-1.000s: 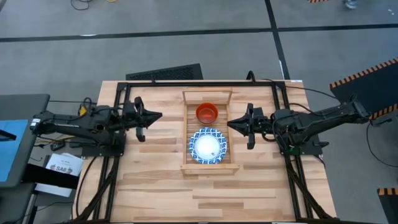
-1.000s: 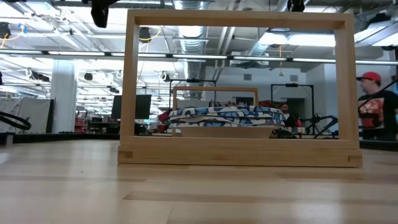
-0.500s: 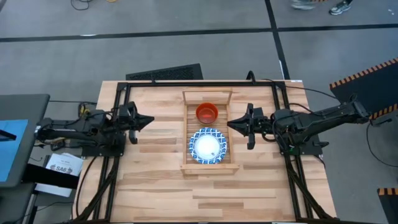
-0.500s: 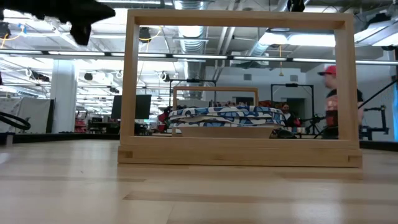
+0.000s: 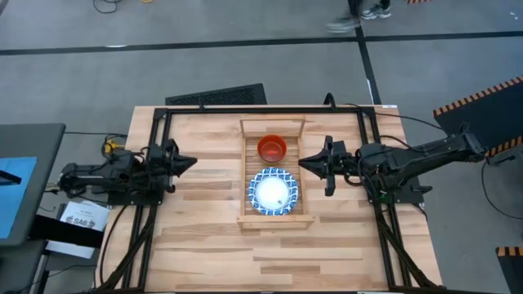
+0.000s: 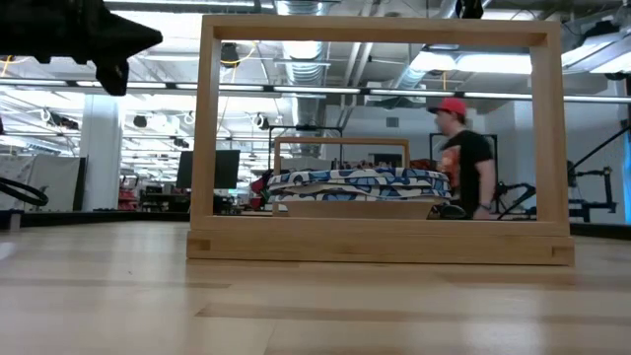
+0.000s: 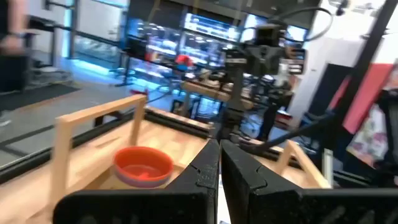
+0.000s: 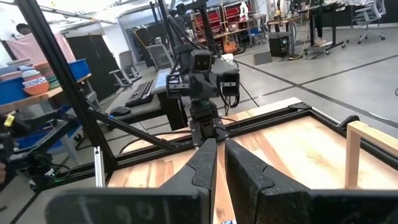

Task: Place and stack bowls onto a shelf
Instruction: Return to Home Position

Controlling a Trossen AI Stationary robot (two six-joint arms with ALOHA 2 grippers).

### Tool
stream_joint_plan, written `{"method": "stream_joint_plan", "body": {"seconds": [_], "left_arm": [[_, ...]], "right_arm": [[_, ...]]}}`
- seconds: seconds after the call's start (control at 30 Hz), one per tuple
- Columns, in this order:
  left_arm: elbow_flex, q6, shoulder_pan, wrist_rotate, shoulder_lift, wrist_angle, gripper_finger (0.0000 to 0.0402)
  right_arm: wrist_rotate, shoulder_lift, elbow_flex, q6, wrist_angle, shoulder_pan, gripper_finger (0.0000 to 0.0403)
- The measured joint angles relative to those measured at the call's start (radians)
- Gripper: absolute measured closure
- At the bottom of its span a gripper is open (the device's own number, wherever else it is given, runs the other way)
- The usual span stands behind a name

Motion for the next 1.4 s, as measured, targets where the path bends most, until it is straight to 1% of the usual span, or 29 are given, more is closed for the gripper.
{"method": "stream_joint_plan", "body": {"seconds": [0.07, 0.2, 0.3, 0.4, 0.5, 0.73, 0.83, 0.9, 1.0, 1.1, 1.23, 1.3, 1.4], "left_arm": [[-0.011, 0.0, 0.0, 0.023, 0.012, 0.018, 0.0401], [-0.059, -0.011, 0.0, 0.054, -0.004, -0.001, 0.0401], [-0.107, -0.017, 0.0, 0.061, -0.004, 0.024, 0.0401], [-0.162, -0.053, 0.0, 0.065, -0.003, 0.042, 0.0401], [-0.161, -0.069, 0.0, 0.071, 0.001, 0.023, 0.0401], [-0.162, -0.039, 0.0, 0.077, 0.01, 0.013, 0.0401], [-0.162, -0.054, 0.0, 0.076, 0.014, 0.017, 0.0401], [-0.162, -0.066, 0.0, 0.076, 0.014, 0.017, 0.0401], [-0.163, -0.069, 0.0, 0.076, 0.014, 0.017, 0.0401], [-0.163, -0.066, 0.0, 0.075, 0.014, 0.017, 0.0401], [-0.163, -0.067, 0.0, 0.074, 0.014, 0.017, 0.0401], [-0.164, -0.067, 0.0, 0.074, 0.014, 0.017, 0.0401], [-0.164, -0.068, 0.0, 0.074, 0.014, 0.016, 0.0401]], "right_arm": [[-0.001, 0.0, 0.0, 0.009, -0.004, 0.0, 0.0344], [-0.002, 0.0, 0.0, 0.084, -0.044, 0.0, 0.0344], [-0.002, 0.0, 0.0, 0.127, -0.072, 0.001, 0.0344], [-0.003, 0.0, 0.0, 0.131, -0.073, 0.001, 0.0344], [-0.003, 0.0, 0.0, 0.141, -0.072, 0.002, 0.0344], [-0.003, 0.0, 0.0, 0.179, -0.089, 0.002, 0.0344], [-0.005, -0.002, 0.0, 0.175, -0.132, 0.005, 0.0359], [-0.034, -0.01, 0.0, 0.162, -0.185, 0.01, 0.0382], [-0.11, -0.033, -0.001, 0.144, -0.275, 0.018, 0.0385], [-0.131, -0.085, -0.07, 0.121, -0.254, 0.037, 0.0384], [-0.116, -0.196, -0.278, 0.154, -0.028, 0.07, 0.0386], [-0.11, -0.256, -0.361, 0.148, 0.057, 0.087, 0.0386], [-0.111, -0.353, -0.429, 0.144, 0.072, 0.061, 0.0386]]}}
